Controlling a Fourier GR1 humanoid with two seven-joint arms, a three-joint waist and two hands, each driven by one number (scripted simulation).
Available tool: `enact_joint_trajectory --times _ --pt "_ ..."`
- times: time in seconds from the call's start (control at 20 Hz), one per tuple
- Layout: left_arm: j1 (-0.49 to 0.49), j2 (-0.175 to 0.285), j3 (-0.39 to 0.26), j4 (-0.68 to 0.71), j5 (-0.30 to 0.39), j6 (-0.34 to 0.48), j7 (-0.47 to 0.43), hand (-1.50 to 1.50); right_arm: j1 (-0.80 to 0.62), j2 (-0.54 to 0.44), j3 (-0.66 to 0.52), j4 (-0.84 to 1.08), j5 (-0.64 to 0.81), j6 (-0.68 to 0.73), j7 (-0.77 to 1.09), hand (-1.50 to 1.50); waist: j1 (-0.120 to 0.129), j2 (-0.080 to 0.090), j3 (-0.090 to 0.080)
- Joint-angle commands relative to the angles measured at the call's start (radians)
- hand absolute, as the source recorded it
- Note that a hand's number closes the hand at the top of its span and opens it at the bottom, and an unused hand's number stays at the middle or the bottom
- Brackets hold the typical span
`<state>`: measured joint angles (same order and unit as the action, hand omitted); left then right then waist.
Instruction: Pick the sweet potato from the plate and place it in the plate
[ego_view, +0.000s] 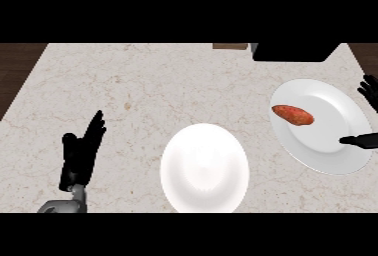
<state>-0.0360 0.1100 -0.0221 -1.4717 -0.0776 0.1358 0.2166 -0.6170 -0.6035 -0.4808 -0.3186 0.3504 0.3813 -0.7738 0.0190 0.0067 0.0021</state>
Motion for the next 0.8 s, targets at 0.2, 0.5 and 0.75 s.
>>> enact_joint_trajectory --times 0.2,0.5,0.75 --pt "0.043 -0.036 -0.029 -0.012 -0.032 0.017 -0.019 0.0 -0.016 -0.012 0.034 0.077 0.019 -0.048 -0.058 -1.5 0.005 0.001 0.0" --pt "-0.021 -0.041 -0.016 -0.026 -0.045 0.037 0.058 0.0 -0.007 0.013 0.043 0.097 0.013 -0.13 -0.069 -1.5 0.001 0.001 0.0" --pt "-0.007 -0.024 0.017 0.05 -0.026 0.005 -0.032 0.0 0.03 -0.015 0.055 0.106 0.022 -0.158 -0.1 -1.5 -0.002 0.0 0.0"
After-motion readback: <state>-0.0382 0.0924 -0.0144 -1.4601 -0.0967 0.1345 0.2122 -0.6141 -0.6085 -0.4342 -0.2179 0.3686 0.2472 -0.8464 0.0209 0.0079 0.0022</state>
